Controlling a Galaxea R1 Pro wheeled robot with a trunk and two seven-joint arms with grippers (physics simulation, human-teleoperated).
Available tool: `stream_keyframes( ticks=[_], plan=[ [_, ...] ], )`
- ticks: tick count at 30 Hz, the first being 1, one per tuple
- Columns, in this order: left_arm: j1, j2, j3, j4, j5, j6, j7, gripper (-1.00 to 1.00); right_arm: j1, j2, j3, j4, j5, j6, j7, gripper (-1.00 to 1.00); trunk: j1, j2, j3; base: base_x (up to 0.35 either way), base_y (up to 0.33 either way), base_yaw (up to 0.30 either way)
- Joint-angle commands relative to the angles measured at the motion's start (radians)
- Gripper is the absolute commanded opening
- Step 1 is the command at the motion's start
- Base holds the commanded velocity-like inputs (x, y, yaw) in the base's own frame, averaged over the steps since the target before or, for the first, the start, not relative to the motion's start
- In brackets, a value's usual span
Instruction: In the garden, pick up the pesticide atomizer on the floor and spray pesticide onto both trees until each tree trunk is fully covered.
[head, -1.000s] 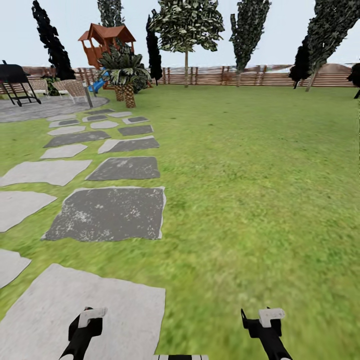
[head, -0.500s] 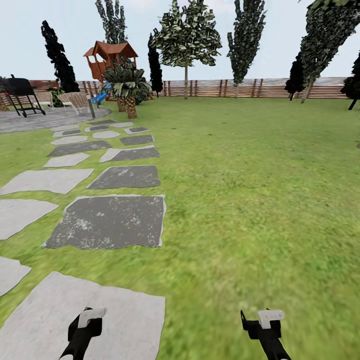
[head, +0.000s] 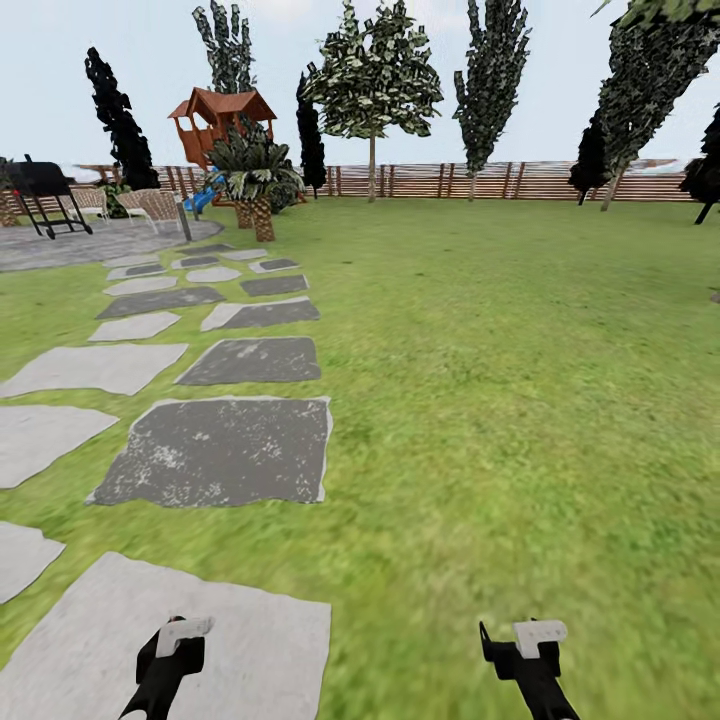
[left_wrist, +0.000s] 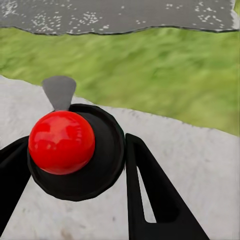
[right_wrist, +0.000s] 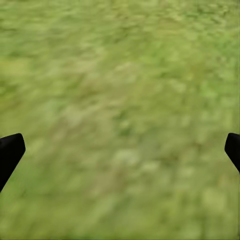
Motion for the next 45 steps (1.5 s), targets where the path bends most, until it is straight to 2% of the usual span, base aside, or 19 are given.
stream_keyframes(
  ticks=[1, 22, 32, 45],
  plan=[
    [0.0, 0.0, 0.0, 0.0, 0.0, 0.0, 0.0, -1.0, 0.0, 0.0, 0.0, 0.007, 0.0, 0.0, 0.0, 1.0, -0.004, 0.007, 0.003, 0.0, 0.0, -0.087],
    [0.0, 0.001, 0.001, 0.0, 0.0, 0.0, 0.0, -1.0, 0.0, 0.0, 0.001, 0.03, 0.0, -0.001, 0.0, 1.0, -0.084, 0.154, 0.074, 0.0, 0.0, -0.243],
    [0.0, 0.0, 0.0, 0.0, 0.0, 0.0, 0.0, -1.0, 0.0, 0.0, 0.001, 0.03, 0.0, -0.001, 0.0, 1.0, -0.084, 0.154, 0.083, 0.02, 0.001, -0.193],
    [0.0, 0.0, 0.001, 0.0, 0.0, 0.001, 0.0, -1.0, 0.0, 0.002, 0.006, 0.059, 0.004, 0.0, 0.004, 1.0, -0.084, 0.154, 0.084, 0.294, 0.089, -0.01]
  ],
)
